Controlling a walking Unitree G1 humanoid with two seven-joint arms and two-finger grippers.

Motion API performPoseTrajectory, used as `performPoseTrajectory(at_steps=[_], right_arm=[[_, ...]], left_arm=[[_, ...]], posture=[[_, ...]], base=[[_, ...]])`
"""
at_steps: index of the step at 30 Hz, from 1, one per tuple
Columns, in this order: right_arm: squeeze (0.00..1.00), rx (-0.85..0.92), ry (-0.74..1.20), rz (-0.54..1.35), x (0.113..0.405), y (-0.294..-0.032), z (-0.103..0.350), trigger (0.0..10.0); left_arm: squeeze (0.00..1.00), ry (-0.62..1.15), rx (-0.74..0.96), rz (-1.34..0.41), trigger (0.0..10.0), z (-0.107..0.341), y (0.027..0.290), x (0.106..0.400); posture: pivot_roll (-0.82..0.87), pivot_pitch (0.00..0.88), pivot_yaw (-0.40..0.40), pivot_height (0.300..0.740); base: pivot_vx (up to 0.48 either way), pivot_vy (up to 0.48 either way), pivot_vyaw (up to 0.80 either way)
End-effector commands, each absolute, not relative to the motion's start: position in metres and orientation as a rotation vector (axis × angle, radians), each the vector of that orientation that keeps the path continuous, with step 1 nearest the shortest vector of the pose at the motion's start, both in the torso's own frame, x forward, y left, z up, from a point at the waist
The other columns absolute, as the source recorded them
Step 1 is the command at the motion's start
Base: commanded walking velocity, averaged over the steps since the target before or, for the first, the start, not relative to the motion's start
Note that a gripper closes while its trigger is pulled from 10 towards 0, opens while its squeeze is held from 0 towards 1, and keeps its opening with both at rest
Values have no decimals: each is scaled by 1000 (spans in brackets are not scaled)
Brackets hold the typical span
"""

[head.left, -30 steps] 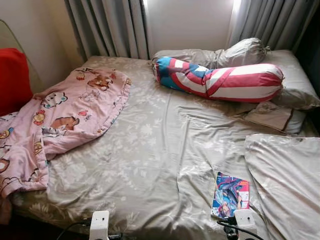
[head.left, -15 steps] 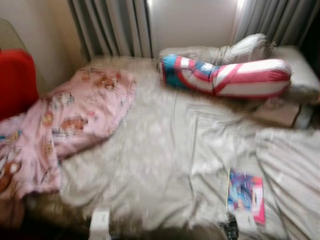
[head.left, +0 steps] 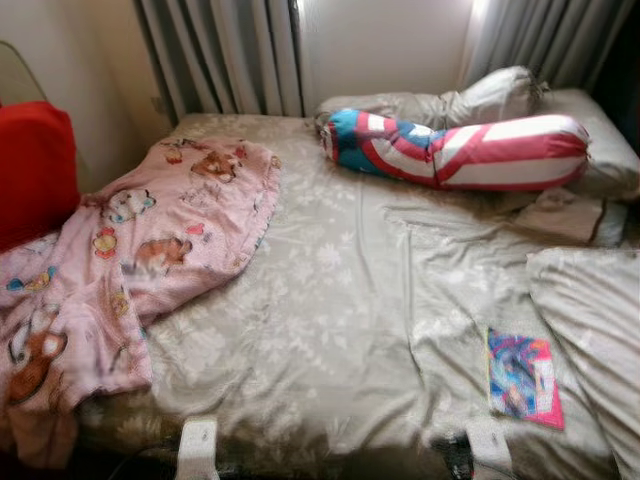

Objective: Clean up the room

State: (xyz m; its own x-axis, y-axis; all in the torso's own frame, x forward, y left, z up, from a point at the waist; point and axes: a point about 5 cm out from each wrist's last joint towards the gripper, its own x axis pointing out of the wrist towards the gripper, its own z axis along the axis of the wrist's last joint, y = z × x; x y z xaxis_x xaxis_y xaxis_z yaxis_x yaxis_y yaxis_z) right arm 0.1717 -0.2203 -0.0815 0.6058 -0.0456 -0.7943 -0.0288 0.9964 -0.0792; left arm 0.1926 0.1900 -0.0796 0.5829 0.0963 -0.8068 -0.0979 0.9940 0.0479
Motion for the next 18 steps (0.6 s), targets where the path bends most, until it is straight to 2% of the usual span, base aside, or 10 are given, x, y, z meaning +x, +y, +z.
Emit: performPoseTrajectory(at_steps=[1,18], right_arm=[[0,-80,914,9,175,-214,-82,10000],[0,-90,924,18,174,-213,-82,10000]], left_arm=[[0,955,11,129,10000,-80,198,189],[0,959,11,126,10000,-81,198,188]], posture=[[-91,5,18,740],[-95,4,19,740]], base=[[0,368,0],[0,367,0]])
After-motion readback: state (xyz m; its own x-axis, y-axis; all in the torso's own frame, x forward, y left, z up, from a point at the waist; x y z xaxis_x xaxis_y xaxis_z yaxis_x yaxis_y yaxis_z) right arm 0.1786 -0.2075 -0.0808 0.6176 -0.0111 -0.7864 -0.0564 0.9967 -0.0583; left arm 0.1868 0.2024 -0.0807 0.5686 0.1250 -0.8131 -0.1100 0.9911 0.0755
